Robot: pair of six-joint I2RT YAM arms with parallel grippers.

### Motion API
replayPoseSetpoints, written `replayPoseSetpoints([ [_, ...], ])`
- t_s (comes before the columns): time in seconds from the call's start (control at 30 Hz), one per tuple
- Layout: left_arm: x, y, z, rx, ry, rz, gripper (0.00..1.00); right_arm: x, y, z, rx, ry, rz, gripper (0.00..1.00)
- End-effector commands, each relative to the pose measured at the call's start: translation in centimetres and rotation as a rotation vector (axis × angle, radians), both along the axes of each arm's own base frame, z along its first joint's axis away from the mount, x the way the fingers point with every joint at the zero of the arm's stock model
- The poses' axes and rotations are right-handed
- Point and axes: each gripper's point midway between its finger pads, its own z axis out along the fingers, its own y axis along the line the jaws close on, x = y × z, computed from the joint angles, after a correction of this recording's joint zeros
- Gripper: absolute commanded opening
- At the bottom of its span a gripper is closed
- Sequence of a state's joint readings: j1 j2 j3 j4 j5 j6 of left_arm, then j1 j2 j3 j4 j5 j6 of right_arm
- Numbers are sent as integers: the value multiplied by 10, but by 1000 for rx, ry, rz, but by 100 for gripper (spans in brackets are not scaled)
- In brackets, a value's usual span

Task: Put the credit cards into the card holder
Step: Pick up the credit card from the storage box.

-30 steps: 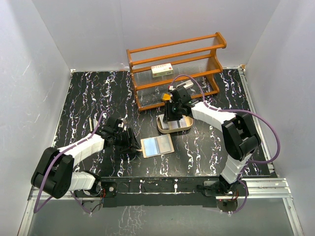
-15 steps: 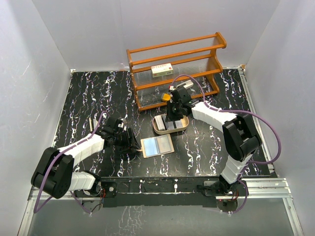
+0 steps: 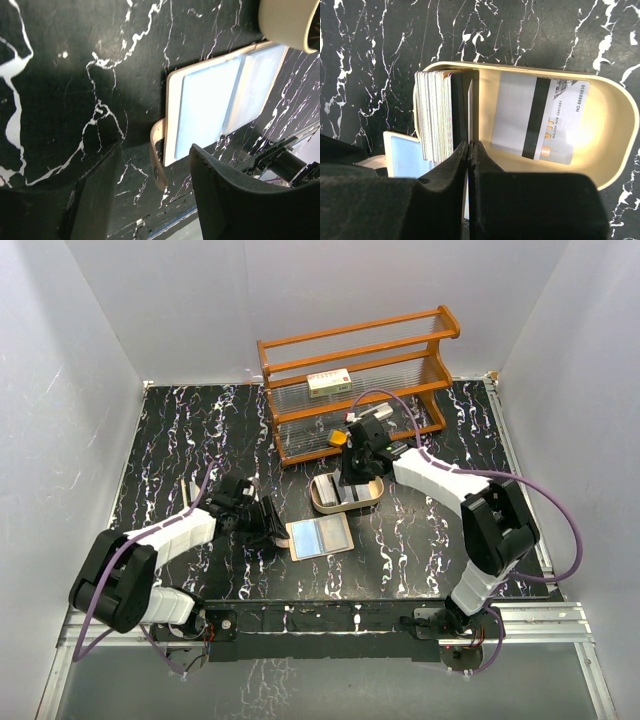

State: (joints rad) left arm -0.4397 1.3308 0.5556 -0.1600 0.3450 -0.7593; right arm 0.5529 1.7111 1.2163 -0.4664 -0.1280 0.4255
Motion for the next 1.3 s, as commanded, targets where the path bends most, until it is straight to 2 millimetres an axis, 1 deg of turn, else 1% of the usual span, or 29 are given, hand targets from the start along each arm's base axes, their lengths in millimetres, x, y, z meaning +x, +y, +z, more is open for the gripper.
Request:
replayPoseSetpoints([
  [0.0, 15, 8, -9, 67, -17, 30, 56, 2, -6, 37, 15, -93, -25, 0],
  [0.1, 20, 7, -11, 72, -26, 38, 54, -3, -9, 40, 27, -111, -20, 0],
  [0.2, 23, 7, -12, 81, -32, 36, 47, -10, -11, 41, 29, -106, -17, 0],
  [0.33, 24, 9, -16, 96, -27, 33, 38, -20, -18, 54, 34, -115, -18, 0],
  [0.4, 23, 8, -17, 95, -23, 26, 30, -28, -21, 63, 50, -128, -16, 0],
  [0.5, 17, 7, -18, 87, 2, -2, 14, -40, -23, 73, 78, -128, -3, 0],
  [0.6, 8, 6, -16, 83, 26, -48, 0, -58, -17, 82, 127, -120, 15, 0],
  [0.7, -1, 5, -11, 72, 47, -104, 0, -81, -8, 88, 170, -109, 26, 0],
  [0.8, -10, 5, -4, 64, 61, -145, 0, -103, 3, 88, 218, -80, 33, 0],
  [0.9, -15, 5, 2, 55, 59, -171, 0, -125, 17, 80, 256, -59, 38, 0],
  [1.0, -18, -3, 7, 7, 60, -193, 0, -141, 27, 69, 270, -38, 46, 0],
  [1.17, -23, -4, 10, 17, 77, -194, 0, -154, 40, 48, 269, -6, 60, 0],
  [1.2, -23, -3, 10, 25, 81, -177, 8, -154, 41, 46, 269, -11, 60, 0],
  [1.23, -20, -3, 16, 21, 55, -157, 18, -153, 42, 44, 266, -15, 56, 0],
  [1.27, -17, -1, 19, 27, 36, -132, 24, -151, 43, 42, 264, -21, 51, 0],
])
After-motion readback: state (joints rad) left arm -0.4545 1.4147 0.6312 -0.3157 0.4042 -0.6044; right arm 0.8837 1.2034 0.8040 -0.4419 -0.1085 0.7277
